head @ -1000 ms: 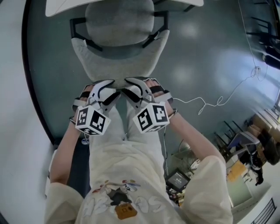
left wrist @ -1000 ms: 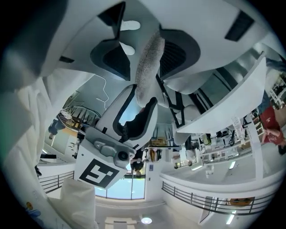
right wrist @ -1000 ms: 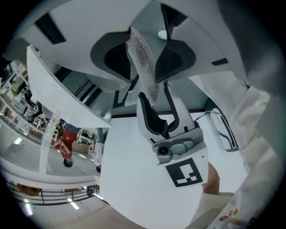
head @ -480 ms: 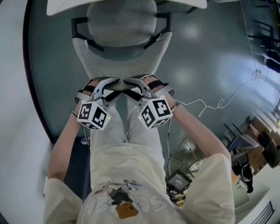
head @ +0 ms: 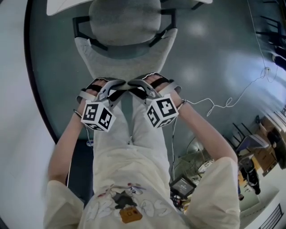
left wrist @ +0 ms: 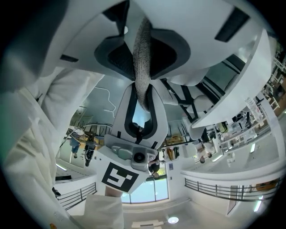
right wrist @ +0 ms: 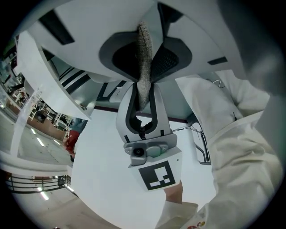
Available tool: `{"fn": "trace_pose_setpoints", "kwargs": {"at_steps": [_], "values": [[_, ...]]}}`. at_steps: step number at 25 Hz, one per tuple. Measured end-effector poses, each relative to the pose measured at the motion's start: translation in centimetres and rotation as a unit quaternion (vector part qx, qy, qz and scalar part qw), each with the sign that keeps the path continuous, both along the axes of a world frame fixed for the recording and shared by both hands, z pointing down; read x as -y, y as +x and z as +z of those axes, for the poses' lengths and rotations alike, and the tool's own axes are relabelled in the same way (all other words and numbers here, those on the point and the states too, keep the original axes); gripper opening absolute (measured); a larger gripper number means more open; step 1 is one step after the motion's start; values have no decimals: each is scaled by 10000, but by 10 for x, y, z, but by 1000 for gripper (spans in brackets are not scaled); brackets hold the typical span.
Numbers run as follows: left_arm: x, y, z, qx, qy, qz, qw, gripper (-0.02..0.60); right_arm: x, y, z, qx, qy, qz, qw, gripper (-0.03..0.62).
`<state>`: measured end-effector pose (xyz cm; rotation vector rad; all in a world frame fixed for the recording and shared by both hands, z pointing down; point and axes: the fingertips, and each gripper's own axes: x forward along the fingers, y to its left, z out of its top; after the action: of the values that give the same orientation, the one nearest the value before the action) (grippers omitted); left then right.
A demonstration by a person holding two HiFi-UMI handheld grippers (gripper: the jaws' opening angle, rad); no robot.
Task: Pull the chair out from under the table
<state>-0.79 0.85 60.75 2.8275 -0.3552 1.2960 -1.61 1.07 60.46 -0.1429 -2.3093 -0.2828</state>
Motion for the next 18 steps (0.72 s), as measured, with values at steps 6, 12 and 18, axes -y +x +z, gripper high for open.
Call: {"fn": "trace_pose_setpoints", "kwargs": {"at_steps": [6,12,18], "values": [[-2,3,2,137,-214,-75,9996,103,-4,3,3,-45,-14,-66,10000,78],[-7,7,-3,145,-393,-142,9990,103,-9,7,-3,-69,-134,-142,9998,75],[-46,18,-1,116,-534,-258,9982,103,-47,17,-2,-82,-254,-344,9991,75]]}}
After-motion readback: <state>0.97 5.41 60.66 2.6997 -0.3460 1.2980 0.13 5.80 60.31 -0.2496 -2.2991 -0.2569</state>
